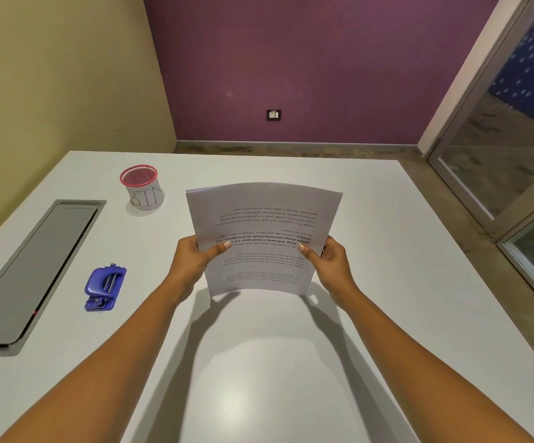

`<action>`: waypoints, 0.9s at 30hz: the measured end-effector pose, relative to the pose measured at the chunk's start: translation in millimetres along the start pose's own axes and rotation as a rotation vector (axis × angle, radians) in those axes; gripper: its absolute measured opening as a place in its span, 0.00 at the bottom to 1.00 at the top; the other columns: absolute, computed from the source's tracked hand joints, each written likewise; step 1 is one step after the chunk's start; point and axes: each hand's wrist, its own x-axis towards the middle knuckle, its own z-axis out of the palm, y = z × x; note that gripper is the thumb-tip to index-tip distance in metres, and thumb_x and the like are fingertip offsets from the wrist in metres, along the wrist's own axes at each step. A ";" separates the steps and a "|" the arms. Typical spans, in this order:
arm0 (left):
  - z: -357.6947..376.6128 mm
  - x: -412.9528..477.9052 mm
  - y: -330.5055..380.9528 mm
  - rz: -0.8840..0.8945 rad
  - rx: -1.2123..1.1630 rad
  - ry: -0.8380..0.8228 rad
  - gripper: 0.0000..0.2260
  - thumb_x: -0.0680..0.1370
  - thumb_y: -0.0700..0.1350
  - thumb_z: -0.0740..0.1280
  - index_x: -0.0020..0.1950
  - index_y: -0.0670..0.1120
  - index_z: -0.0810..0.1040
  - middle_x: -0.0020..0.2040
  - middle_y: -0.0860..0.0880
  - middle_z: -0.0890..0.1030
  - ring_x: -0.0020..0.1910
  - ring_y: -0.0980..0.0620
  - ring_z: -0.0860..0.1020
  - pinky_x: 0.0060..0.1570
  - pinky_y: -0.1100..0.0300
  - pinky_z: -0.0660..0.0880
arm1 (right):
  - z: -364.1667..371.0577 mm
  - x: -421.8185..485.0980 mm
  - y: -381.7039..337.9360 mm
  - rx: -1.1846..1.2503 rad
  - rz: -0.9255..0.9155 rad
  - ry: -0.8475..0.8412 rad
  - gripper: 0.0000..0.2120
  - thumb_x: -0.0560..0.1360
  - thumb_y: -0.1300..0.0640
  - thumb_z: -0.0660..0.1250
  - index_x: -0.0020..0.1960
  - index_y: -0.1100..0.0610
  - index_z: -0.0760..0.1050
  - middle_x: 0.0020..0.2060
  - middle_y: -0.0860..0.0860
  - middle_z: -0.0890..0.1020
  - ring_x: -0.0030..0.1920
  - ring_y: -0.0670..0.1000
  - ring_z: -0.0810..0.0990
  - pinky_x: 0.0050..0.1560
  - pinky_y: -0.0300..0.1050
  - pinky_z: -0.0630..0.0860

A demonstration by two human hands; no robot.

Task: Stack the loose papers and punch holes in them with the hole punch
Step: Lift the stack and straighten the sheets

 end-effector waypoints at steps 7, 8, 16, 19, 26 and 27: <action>4.5 -0.7 -0.3 0.015 -0.033 0.080 0.03 0.72 0.43 0.70 0.43 0.51 0.81 0.37 0.59 0.85 0.38 0.60 0.83 0.38 0.69 0.77 | -4.2 0.3 7.5 -0.096 0.001 0.036 0.15 0.73 0.59 0.69 0.58 0.54 0.72 0.54 0.49 0.80 0.51 0.39 0.79 0.53 0.36 0.78; 4.1 -0.7 -0.1 0.019 -0.039 0.103 0.03 0.72 0.43 0.70 0.44 0.51 0.81 0.37 0.59 0.85 0.38 0.60 0.83 0.38 0.68 0.77 | -4.8 -0.8 10.6 -0.119 0.019 0.039 0.17 0.73 0.59 0.69 0.59 0.55 0.71 0.57 0.50 0.79 0.53 0.42 0.78 0.58 0.39 0.76; 3.6 -3.7 7.9 0.050 -0.277 0.282 0.08 0.74 0.38 0.68 0.52 0.46 0.79 0.40 0.57 0.85 0.41 0.58 0.83 0.46 0.61 0.80 | -5.4 -7.2 37.1 -0.216 0.331 0.085 0.33 0.73 0.53 0.69 0.72 0.57 0.57 0.71 0.56 0.66 0.70 0.54 0.66 0.67 0.48 0.64; 7.9 -4.6 9.8 0.035 -0.397 0.314 0.17 0.75 0.37 0.66 0.63 0.38 0.72 0.38 0.56 0.85 0.40 0.60 0.82 0.48 0.62 0.79 | 0.5 -8.5 38.6 -0.130 0.434 -0.008 0.30 0.74 0.52 0.67 0.71 0.60 0.60 0.68 0.57 0.70 0.68 0.57 0.69 0.66 0.51 0.67; 13.9 -8.3 9.8 -0.054 -0.576 0.297 0.05 0.75 0.36 0.65 0.49 0.43 0.76 0.33 0.55 0.85 0.37 0.62 0.83 0.36 0.71 0.78 | 15.0 -7.1 27.1 0.294 0.383 0.035 0.06 0.77 0.62 0.62 0.54 0.58 0.71 0.53 0.55 0.79 0.53 0.53 0.78 0.58 0.46 0.73; 12.9 -8.5 10.1 -0.063 -0.589 0.292 0.05 0.75 0.36 0.65 0.48 0.44 0.76 0.33 0.55 0.85 0.37 0.61 0.83 0.35 0.70 0.78 | 14.2 -5.9 26.2 0.326 0.358 0.058 0.04 0.77 0.64 0.62 0.51 0.59 0.72 0.50 0.55 0.80 0.50 0.52 0.79 0.59 0.47 0.73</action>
